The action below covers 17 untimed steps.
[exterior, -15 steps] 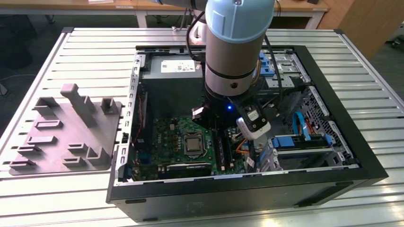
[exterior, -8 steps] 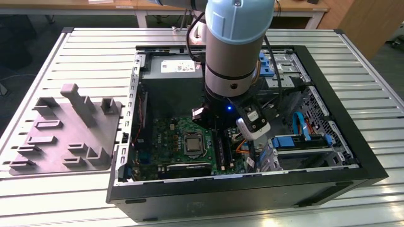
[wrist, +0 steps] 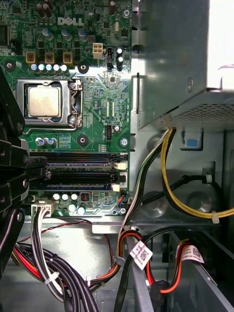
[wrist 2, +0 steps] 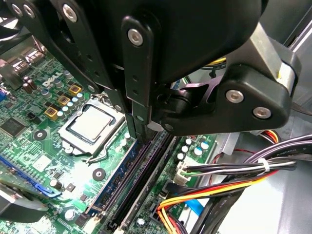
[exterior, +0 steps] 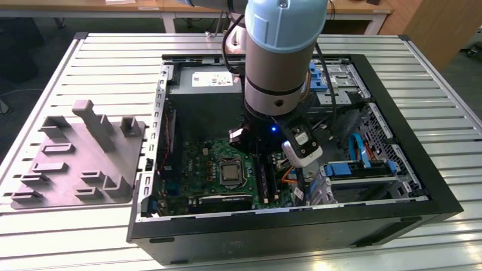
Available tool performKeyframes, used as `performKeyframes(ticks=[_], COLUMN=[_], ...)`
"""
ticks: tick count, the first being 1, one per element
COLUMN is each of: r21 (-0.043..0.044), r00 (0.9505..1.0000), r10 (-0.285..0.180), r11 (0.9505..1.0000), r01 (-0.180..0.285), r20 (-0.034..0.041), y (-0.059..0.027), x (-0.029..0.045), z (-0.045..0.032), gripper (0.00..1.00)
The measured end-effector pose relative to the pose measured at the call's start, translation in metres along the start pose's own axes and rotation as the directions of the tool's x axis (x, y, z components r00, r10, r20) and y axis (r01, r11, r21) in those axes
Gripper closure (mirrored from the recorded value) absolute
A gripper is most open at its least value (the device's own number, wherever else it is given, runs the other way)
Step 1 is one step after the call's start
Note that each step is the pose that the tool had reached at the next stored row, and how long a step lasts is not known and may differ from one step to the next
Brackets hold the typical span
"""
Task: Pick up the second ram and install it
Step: 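Insert the second ram into the second slot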
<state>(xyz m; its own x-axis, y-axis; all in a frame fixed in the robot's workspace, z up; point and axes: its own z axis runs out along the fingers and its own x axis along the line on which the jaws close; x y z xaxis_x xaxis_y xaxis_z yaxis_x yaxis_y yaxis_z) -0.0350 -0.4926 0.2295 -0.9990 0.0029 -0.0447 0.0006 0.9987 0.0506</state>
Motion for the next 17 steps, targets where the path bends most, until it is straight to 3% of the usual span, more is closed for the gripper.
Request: performKeyframes(ticks=[5,8,17], r21=[-0.0010,-0.0072,-0.0077], r00=[1.0000,1.0000,1.0000], r10=[0.000,0.000,0.000], r11=[1.0000,1.0000,1.0000], r01=[0.000,0.000,0.000], r20=[0.0000,0.0005,0.0005], y=[0.0000,0.0000,-0.0007], x=[0.0000,0.0000,0.0001], z=[-0.0002,-0.0004,-0.0001], gripper=[0.89,0.89,0.89])
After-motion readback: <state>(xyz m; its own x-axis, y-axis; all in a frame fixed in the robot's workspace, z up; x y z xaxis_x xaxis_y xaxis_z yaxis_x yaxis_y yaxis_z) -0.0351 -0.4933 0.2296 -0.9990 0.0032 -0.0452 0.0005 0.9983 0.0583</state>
